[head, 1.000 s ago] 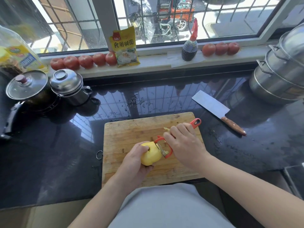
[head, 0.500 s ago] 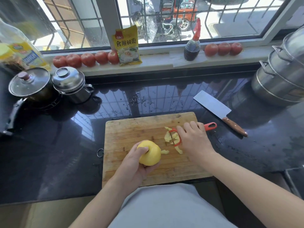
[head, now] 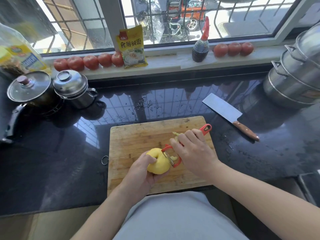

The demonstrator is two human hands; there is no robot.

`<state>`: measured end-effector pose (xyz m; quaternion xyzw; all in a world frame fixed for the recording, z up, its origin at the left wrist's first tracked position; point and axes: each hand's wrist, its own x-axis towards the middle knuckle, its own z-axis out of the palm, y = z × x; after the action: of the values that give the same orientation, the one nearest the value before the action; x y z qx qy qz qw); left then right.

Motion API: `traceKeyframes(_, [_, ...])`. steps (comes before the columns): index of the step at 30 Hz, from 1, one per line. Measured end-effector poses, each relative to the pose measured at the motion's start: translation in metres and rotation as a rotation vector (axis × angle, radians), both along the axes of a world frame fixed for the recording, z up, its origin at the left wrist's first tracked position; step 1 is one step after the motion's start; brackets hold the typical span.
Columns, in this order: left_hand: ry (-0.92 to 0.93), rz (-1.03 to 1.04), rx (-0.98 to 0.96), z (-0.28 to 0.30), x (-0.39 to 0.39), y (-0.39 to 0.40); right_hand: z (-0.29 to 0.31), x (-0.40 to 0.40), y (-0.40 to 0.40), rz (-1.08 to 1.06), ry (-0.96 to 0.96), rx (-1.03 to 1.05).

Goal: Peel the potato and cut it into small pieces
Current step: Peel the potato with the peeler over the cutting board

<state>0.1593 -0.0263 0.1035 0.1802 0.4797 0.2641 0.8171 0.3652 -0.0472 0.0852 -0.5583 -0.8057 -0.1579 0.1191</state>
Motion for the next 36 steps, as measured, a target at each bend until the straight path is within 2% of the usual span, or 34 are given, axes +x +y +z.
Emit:
traceKeyframes(3, [0.001, -0.039, 0.003, -0.001, -0.002, -0.003, -0.014, 0.014, 0.016, -0.131, -0.097, -0.107])
traceKeyframes(7, [0.021, -0.044, 0.017, -0.003, -0.003, -0.004, -0.018, 0.028, 0.027, -0.458, -0.19, -0.406])
traceKeyframes(11, [0.035, -0.067, 0.044, -0.007, -0.006, -0.002, -0.017, 0.03, 0.022, -0.5, -0.27, -0.566])
traceKeyframes(13, [0.045, -0.073, 0.038, -0.008, -0.007, -0.001, -0.014, 0.029, 0.016, -0.442, -0.212, -0.539])
traceKeyframes(17, [0.073, -0.055, 0.04, -0.007, -0.005, 0.0, -0.003, 0.023, -0.002, -0.145, 0.065, -0.155])
traceKeyframes(19, [0.079, -0.055, 0.048, -0.007, -0.003, 0.0, 0.003, 0.012, -0.011, -0.028, 0.071, -0.086])
traceKeyframes(22, [0.102, -0.069, 0.064, -0.009, 0.001, 0.002, 0.01, -0.003, -0.015, 0.019, 0.041, -0.052])
traceKeyframes(30, [0.125, -0.046, 0.048, -0.006, 0.01, 0.004, 0.0, 0.005, -0.001, -0.037, -0.029, -0.018])
traceKeyframes(34, [0.119, -0.046, 0.004, -0.002, 0.009, 0.003, -0.009, 0.024, 0.023, -0.32, -0.135, -0.247])
traceKeyframes(36, [0.14, -0.025, -0.033, -0.005, 0.008, 0.003, -0.007, 0.026, 0.027, -0.396, -0.164, -0.383])
